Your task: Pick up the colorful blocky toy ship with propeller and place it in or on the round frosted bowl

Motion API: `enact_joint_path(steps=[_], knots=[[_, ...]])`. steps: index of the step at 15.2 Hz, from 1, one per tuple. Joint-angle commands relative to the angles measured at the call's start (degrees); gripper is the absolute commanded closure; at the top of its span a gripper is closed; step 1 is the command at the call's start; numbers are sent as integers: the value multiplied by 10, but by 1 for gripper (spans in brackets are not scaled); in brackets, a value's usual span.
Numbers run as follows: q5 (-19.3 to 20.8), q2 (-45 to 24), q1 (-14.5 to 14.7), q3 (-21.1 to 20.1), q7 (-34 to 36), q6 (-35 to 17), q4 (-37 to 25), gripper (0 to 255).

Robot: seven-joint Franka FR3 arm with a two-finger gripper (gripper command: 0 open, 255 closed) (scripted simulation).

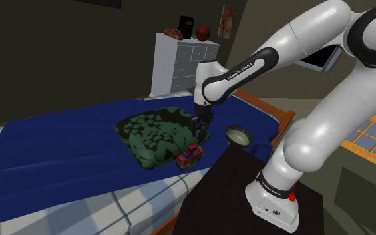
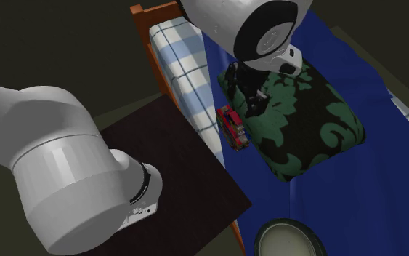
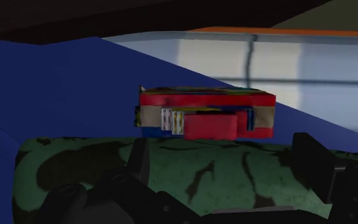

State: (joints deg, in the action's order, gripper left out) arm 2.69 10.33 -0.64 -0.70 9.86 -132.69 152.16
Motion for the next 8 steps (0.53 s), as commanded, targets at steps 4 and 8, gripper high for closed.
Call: enact_joint_path(steps=[4, 8], knots=[[18, -123, -1, -5, 42, -91, -38, 0], [23, -152, -2, -3, 46, -127, -31, 0]])
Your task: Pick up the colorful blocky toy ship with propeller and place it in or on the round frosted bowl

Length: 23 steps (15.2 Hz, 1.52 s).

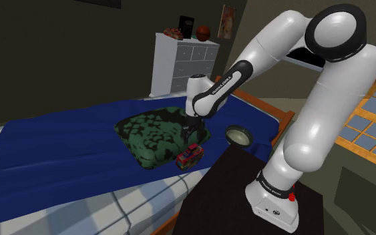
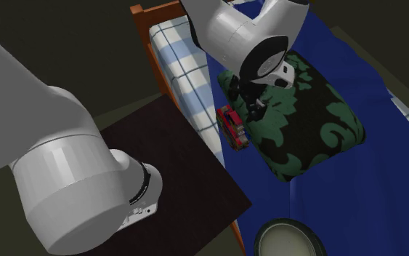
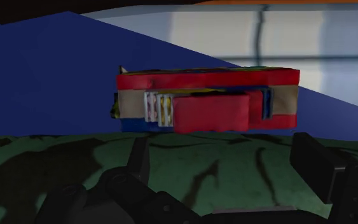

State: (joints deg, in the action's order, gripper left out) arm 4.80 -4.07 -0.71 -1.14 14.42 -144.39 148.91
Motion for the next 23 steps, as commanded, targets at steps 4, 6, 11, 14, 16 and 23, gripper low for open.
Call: enact_joint_path(steps=[4, 6, 11, 14, 16, 23], knots=[[8, -36, -2, 3, 4, -42, 5, 0], [8, -36, -2, 3, 4, -42, 5, 0], [8, -36, -2, 3, 4, -42, 5, 0], [8, -36, -2, 3, 4, -42, 5, 255], [8, -36, -2, 3, 4, -42, 5, 255], [5, -18, -2, 2, 1, -25, 6, 255]])
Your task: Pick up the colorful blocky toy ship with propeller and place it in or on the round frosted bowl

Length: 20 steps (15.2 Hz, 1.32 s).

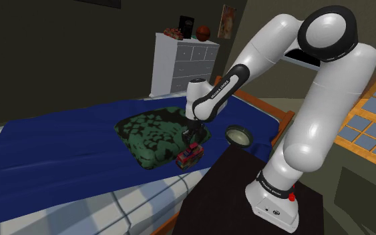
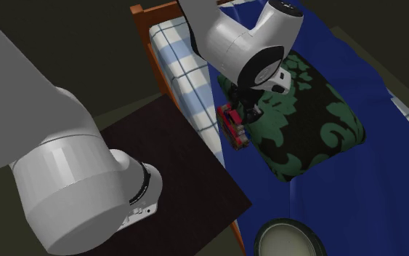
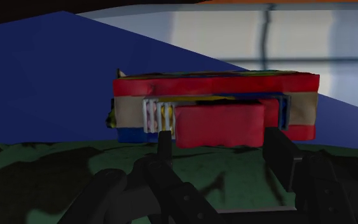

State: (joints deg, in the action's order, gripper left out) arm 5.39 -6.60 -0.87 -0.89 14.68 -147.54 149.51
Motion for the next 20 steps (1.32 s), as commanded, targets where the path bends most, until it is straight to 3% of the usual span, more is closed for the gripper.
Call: enact_joint_path(steps=[1, 20], knots=[[-3, 16, 0, -1, -3, 15, 0, 255], [-21, 160, 2, -3, -21, 183, -24, 255]])
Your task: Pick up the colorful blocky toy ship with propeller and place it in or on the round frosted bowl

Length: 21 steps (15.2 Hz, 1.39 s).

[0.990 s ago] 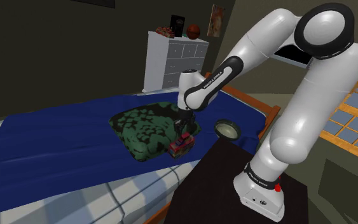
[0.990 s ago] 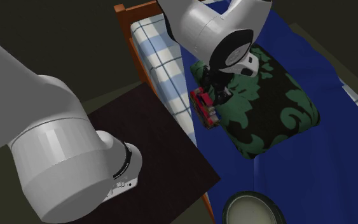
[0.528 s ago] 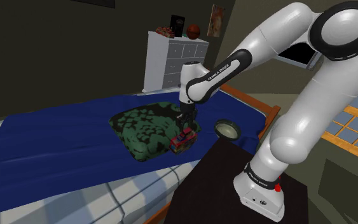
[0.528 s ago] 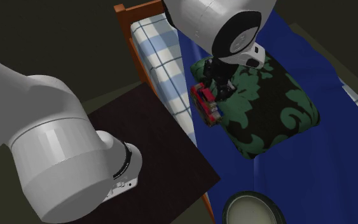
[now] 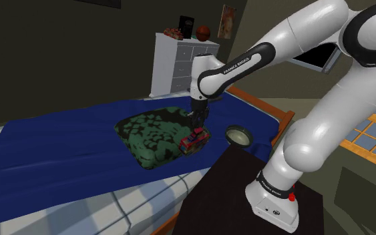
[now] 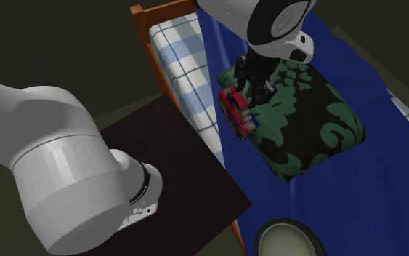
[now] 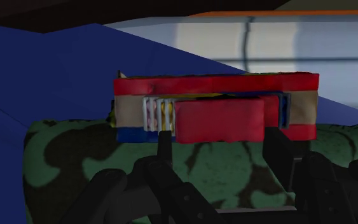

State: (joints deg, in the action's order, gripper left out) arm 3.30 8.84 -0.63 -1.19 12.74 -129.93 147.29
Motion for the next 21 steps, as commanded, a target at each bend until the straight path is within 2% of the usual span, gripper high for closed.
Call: enact_joint_path(steps=[1, 11, 21], knots=[[-1, 12, 0, 1, -2, 16, -4, 255], [-5, 63, 1, 1, -7, 99, -36, 255], [56, 122, -76, 96, -141, 132, -20, 255]])
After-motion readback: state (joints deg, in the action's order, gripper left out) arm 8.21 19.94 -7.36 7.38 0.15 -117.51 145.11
